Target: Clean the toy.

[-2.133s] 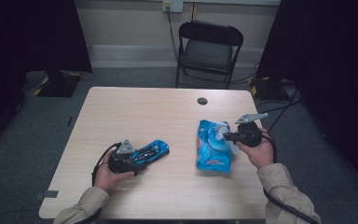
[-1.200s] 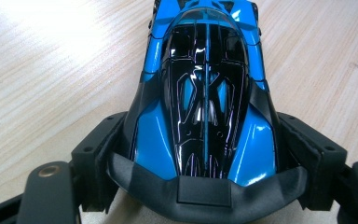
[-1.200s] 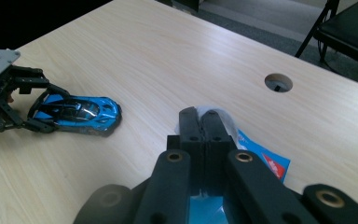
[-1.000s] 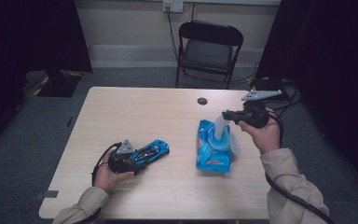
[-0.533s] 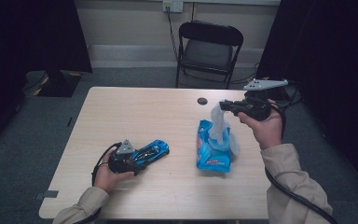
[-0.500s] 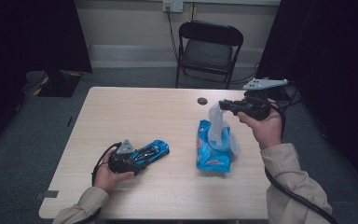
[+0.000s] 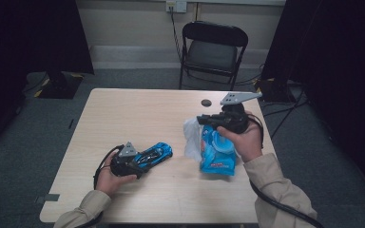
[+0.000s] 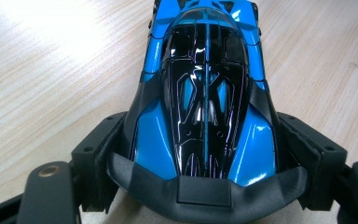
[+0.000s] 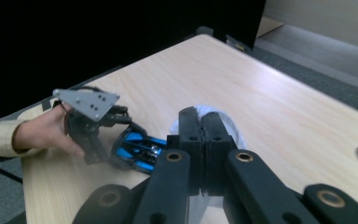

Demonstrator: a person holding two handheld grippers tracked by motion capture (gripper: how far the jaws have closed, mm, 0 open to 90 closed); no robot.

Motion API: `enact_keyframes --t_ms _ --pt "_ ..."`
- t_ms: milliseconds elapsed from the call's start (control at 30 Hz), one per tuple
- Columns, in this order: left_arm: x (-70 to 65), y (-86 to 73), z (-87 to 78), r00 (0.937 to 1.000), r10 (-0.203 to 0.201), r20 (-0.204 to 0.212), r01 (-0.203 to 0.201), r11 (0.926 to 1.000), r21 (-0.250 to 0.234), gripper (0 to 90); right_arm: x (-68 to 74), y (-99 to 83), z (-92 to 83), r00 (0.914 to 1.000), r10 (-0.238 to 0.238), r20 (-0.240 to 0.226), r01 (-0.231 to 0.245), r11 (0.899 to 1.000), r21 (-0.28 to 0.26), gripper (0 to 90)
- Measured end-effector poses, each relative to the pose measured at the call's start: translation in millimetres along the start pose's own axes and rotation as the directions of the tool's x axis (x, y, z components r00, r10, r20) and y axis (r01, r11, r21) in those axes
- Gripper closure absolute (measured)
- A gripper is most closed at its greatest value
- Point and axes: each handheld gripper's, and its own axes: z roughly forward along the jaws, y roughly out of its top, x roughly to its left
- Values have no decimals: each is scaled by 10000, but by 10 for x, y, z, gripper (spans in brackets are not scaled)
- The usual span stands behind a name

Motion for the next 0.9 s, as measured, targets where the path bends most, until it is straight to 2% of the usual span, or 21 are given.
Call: enact_keyframes --t_ms 233,533,633,900 --pt "1 0 2 10000 1 61 -1 10000 1 232 98 -366 337 9989 18 -462 14 9976 690 890" --pt "2 0 1 10000 5 43 -5 10000 4 232 251 -904 700 9957 143 -916 3 9876 1571 882" --pt "1 0 2 10000 0 58 0 10000 3 232 284 -1067 806 9974 15 -726 123 9818 1896 876" --pt "2 0 1 10000 8 35 -8 10000 6 232 204 -1388 977 9965 692 -463 -574 9739 2195 838"
